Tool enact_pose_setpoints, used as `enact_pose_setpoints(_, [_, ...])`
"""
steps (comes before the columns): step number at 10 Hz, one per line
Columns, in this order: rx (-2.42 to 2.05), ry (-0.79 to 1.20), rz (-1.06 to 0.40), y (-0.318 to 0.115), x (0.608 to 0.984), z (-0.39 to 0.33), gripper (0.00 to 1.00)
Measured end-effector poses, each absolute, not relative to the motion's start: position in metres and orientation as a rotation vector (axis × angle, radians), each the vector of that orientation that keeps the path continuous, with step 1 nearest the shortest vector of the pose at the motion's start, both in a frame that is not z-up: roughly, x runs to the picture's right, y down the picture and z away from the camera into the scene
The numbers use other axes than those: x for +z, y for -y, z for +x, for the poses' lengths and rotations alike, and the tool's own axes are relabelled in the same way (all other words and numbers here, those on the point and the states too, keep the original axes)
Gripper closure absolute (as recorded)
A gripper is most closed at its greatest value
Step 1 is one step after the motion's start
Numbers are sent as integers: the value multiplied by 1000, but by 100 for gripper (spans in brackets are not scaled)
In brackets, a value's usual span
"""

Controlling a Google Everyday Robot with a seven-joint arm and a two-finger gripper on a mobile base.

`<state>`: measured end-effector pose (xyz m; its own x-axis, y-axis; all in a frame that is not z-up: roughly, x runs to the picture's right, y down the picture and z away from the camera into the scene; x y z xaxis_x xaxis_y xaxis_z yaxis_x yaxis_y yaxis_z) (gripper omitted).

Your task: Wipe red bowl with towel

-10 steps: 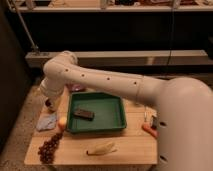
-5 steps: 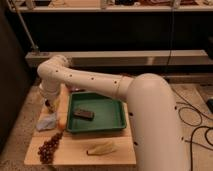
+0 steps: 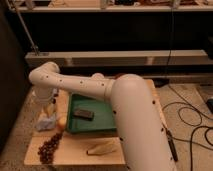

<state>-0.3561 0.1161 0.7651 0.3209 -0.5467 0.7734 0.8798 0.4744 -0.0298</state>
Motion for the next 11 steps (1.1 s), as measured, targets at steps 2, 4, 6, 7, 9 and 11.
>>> enact_pose_setpoints(2, [-1007, 776, -539, -135, 771, -364, 35])
enact_pose_setpoints(4, [-999, 779, -585, -160, 784, -365, 35])
enact_pose_setpoints(6, [-971, 761, -599, -167, 792, -360, 35])
enact_pose_setpoints(7, [-957, 745, -600, -167, 796, -357, 35])
enact_pose_setpoints(9, [-944, 719, -601, -162, 804, -353, 35])
enact_pose_setpoints(11, [-945, 692, -604, -158, 811, -356, 35])
